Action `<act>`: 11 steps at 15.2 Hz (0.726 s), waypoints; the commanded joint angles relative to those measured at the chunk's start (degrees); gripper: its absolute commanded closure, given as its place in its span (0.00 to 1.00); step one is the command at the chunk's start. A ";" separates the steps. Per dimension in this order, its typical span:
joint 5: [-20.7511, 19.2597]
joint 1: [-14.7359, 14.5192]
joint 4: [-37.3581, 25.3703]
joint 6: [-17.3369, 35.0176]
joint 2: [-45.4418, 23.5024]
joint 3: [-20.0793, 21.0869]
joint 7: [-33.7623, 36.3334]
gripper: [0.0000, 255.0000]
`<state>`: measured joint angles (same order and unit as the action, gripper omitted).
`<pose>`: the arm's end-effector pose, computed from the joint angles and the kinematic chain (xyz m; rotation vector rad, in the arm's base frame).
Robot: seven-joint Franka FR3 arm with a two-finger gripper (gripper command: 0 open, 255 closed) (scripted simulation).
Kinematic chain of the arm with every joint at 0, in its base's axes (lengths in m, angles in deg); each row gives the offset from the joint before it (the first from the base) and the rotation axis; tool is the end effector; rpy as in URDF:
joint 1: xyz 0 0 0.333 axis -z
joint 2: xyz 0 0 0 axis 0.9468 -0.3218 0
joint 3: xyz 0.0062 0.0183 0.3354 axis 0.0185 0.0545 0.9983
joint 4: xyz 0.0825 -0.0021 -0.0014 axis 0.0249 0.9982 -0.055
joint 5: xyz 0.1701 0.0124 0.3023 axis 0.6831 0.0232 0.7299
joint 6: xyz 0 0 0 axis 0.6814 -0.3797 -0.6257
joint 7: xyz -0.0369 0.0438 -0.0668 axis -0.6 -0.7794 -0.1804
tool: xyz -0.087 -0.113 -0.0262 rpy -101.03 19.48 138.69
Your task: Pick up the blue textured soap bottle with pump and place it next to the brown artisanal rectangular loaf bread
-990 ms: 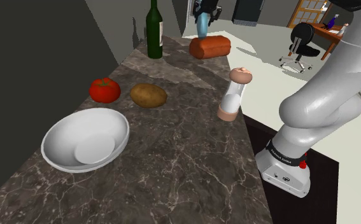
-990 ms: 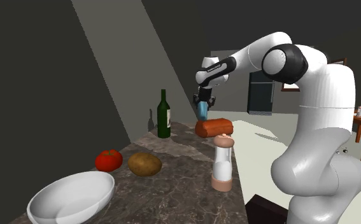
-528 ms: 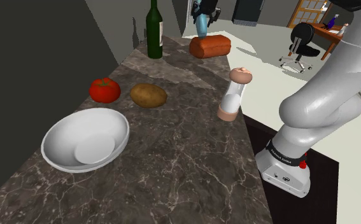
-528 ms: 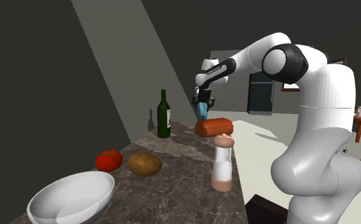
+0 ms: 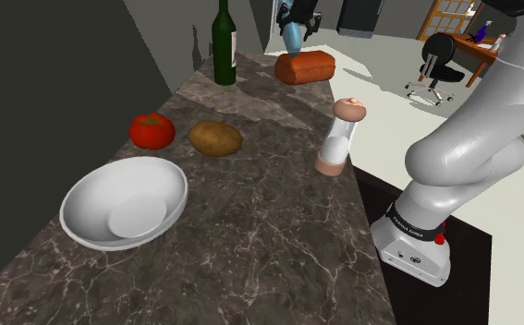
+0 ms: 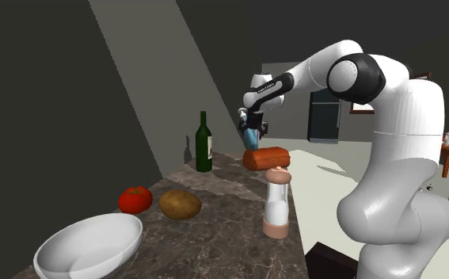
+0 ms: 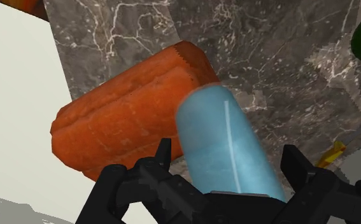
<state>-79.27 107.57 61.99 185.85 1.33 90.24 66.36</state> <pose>0.5456 -0.1966 0.5567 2.7243 -1.2873 0.6597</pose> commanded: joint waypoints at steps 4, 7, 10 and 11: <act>1.36 0.17 -2.77 -6.79 2.27 -0.07 -0.91 0.00; 1.36 0.16 -2.77 -6.79 2.27 -0.08 -0.91 0.00; 1.36 0.16 -2.77 -6.79 2.27 -0.08 -0.91 0.00; 1.36 0.16 -2.77 -6.79 2.27 -0.08 -0.91 0.00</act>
<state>-77.92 107.73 59.21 179.08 3.59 90.16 65.45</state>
